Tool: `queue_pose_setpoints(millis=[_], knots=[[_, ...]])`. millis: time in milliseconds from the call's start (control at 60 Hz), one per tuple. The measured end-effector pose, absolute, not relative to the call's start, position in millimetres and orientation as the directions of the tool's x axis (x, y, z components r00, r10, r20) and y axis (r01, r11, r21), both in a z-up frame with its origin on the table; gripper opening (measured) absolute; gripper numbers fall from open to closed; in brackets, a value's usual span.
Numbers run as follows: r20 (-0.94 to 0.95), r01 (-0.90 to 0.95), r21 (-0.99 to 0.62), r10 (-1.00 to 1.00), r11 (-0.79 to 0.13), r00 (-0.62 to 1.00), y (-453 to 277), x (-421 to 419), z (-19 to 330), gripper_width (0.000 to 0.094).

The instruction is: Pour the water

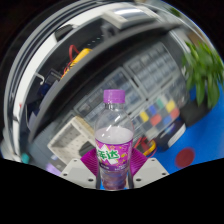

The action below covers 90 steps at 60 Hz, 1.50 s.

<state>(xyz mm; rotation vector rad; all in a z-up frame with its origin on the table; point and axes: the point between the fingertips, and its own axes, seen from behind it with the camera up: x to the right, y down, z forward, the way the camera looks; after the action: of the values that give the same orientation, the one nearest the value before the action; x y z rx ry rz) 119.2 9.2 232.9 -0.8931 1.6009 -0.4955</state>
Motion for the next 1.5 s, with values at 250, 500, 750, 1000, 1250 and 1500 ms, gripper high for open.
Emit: queue_pose_setpoints(millis=[250,500,750,1000,1250,1500], knots=[[-0.145,-0.227,-0.957,-0.977,0.179,-0.159,-111.3,126.5,206.3,0.0375],[-0.047,-0.290,-0.952,-0.983,0.098,-0.179,-156.2,138.6,138.0,0.0375],[-0.014,-0.259,-0.964,-0.986,0.058,-0.168,-163.1,137.6,103.1,0.0378],[0.006,-0.233,-0.972,-0.986,0.033,-0.165,-161.6,132.2,105.4,0.0494],[0.029,-0.327,-0.944,-0.977,0.042,-0.211,-161.0,93.7,79.8,0.0654],[0.001,-0.416,-0.905,-0.976,0.091,-0.216,-116.4,-1.5,84.3,0.0649]])
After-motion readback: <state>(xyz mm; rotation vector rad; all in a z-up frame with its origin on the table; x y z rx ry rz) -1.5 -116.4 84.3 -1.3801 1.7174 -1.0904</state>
